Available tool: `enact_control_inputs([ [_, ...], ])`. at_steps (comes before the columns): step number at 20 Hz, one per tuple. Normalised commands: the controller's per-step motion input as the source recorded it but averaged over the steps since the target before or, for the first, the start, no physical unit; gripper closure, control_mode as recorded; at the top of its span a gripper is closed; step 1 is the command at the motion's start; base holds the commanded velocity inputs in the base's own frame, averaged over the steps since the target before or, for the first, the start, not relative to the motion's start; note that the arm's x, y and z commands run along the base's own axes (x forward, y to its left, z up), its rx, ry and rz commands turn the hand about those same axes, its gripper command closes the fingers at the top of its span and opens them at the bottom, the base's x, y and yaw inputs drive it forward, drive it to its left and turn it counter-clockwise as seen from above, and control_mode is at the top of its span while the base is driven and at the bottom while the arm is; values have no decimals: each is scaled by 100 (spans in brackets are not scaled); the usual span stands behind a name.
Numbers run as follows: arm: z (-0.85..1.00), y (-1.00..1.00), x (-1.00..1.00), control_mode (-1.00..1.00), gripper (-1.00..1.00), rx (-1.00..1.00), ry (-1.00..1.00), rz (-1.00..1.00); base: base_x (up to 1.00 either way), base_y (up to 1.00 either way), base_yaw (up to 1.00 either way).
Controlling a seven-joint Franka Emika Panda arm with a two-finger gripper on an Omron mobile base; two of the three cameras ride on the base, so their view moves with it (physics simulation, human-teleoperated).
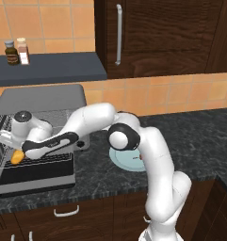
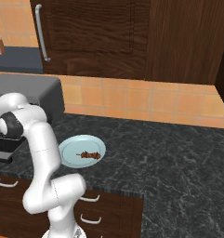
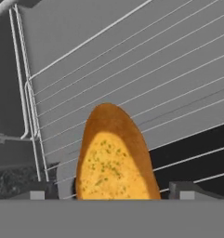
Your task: Pick up the kebab skewer and baguette bread, and place them inside the toaster oven. Close the toaster oven door and start by setting the timer.
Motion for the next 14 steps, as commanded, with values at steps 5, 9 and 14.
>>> enact_control_inputs([
  [5, 5, 0, -6, -100, -100, 3, 0, 0, 0, 0, 0],
  [9, 43, -9, -80, -100, -100, 0, 0, 0, 0, 0, 0],
  [14, 25, -65, -67, -100, -100, 0, -1, 0, 0, 0, 0],
])
